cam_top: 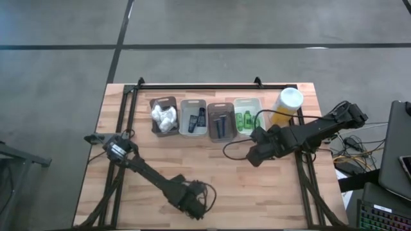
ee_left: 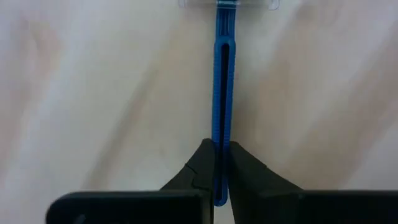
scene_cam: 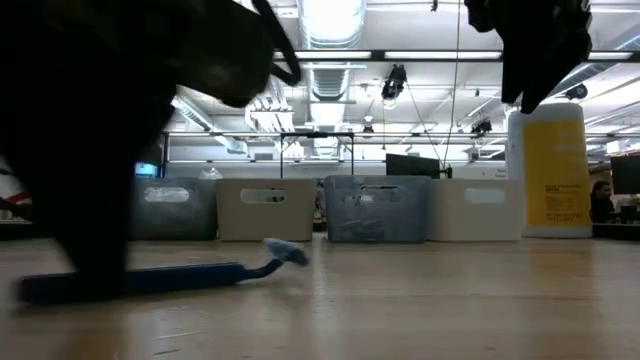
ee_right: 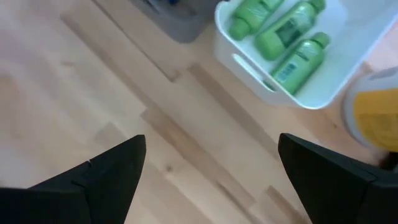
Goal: Pick & Place Travel size toiletries
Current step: Put the blue razor into the right black bin
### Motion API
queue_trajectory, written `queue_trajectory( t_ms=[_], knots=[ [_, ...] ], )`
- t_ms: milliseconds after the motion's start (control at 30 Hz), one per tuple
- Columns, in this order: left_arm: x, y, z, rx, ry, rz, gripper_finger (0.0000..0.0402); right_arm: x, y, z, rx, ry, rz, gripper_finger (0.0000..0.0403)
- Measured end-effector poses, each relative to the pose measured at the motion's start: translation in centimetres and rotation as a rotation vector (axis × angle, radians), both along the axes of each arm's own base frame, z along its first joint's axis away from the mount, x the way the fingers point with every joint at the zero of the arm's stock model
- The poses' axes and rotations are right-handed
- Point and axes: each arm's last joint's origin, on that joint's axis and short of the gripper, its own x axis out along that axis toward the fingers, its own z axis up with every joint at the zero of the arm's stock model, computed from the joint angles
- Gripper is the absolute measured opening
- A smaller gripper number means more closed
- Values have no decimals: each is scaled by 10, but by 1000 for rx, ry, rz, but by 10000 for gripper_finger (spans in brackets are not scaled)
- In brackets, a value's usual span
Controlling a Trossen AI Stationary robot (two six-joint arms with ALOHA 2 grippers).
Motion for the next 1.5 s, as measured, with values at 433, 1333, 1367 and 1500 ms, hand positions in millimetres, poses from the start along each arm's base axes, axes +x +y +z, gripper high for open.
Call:
queue_trajectory(
  t_ms=[433, 1333, 1367, 1500],
  knots=[
    [-10, 98, 84, 58, -393, 2, 20, 7, 20, 32, 177, -386, 135, 363],
    [-70, 142, 162, 63, -1434, -66, 20, 73, 19, 80, -49, -998, 302, 353],
    [-68, 141, 161, 62, -1432, -68, 20, 75, 20, 81, -54, -996, 316, 348],
    [-63, 141, 161, 68, -1426, -77, 20, 82, 23, 85, -54, -981, 341, 331]
  ],
)
